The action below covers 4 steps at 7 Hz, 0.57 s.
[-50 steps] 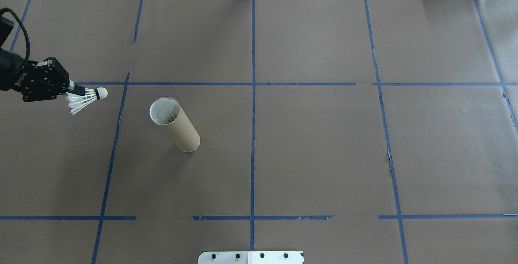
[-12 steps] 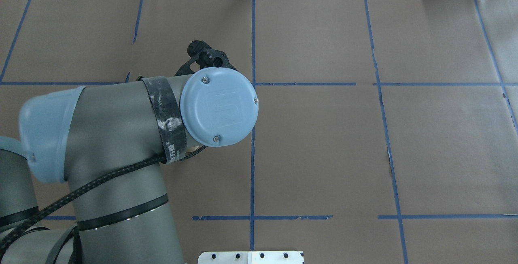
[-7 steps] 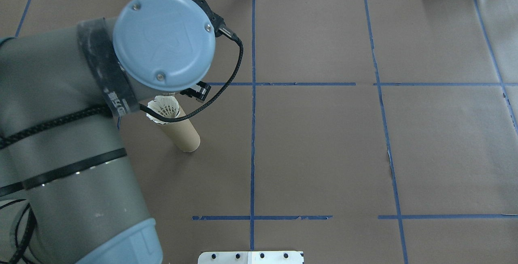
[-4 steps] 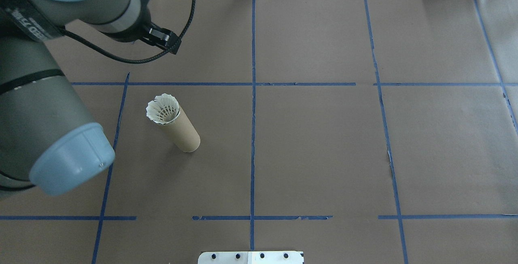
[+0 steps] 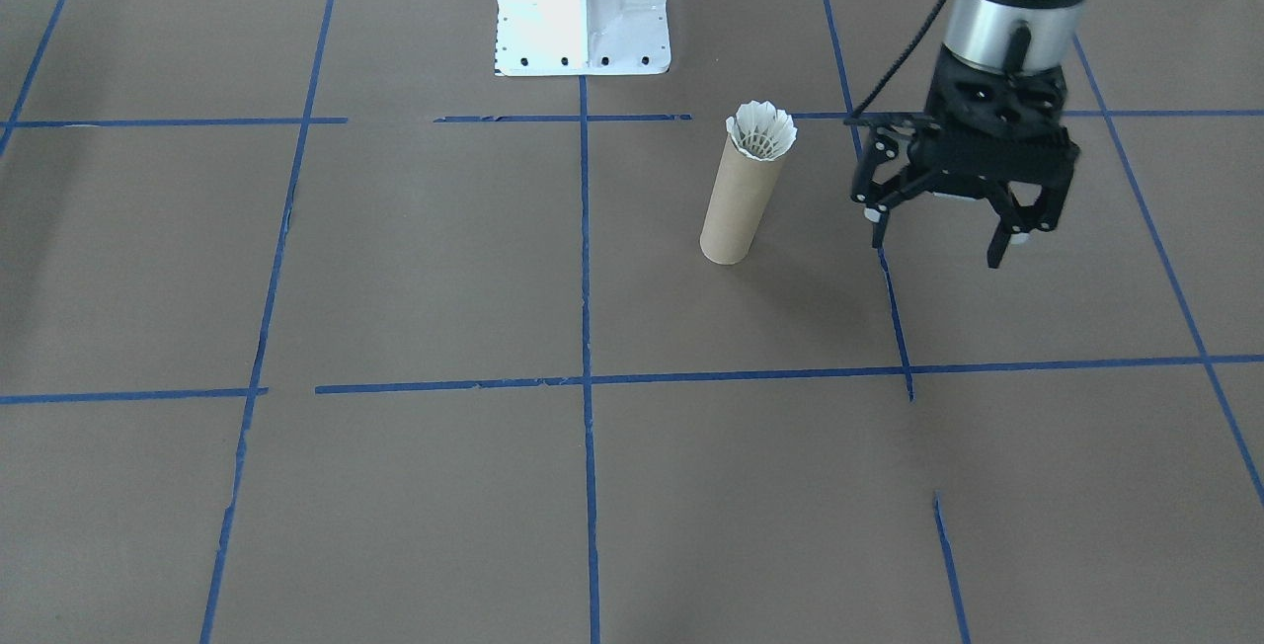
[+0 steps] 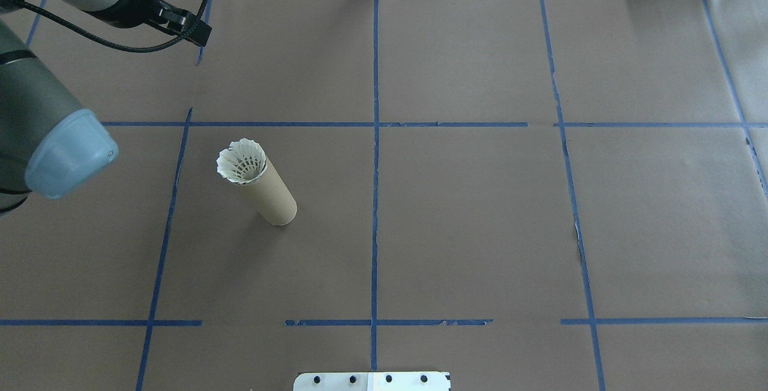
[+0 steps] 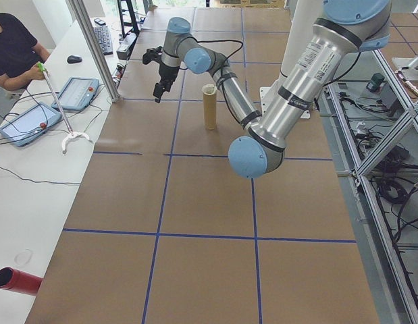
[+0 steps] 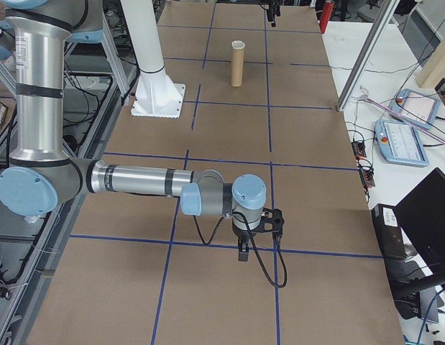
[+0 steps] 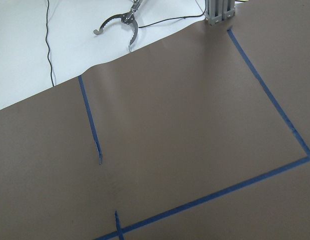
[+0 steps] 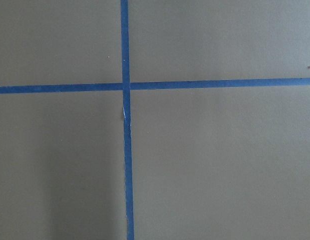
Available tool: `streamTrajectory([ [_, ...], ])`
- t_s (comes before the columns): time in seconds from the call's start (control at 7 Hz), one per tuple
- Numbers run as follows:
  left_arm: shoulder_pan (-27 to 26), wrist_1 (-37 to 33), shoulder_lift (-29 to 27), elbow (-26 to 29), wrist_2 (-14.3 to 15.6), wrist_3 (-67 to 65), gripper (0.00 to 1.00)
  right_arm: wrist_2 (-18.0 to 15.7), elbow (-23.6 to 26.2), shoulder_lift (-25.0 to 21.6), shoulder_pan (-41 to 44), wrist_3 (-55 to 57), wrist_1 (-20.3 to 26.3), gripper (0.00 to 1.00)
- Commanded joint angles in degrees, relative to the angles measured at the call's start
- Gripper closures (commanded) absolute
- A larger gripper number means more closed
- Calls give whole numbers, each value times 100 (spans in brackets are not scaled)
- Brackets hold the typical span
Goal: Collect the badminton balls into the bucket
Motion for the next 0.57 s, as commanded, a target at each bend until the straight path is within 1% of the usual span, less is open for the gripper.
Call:
streamTrajectory([
  [0.0, -629, -177, 602, 459, -700, 566, 0, 0, 0, 0, 0, 0, 0, 0],
  [0.14, -1084, -170, 807, 625, -840, 1282, 0, 0, 0, 0, 0, 0, 0, 0],
  [0.29, -1497, -196, 1200, 1010, -1407, 1907, 0, 0, 0, 0, 0, 0, 0, 0],
  [0.43, -1824, -205, 1526, 1257, -1534, 2383, 0, 0, 0, 0, 0, 0, 0, 0],
])
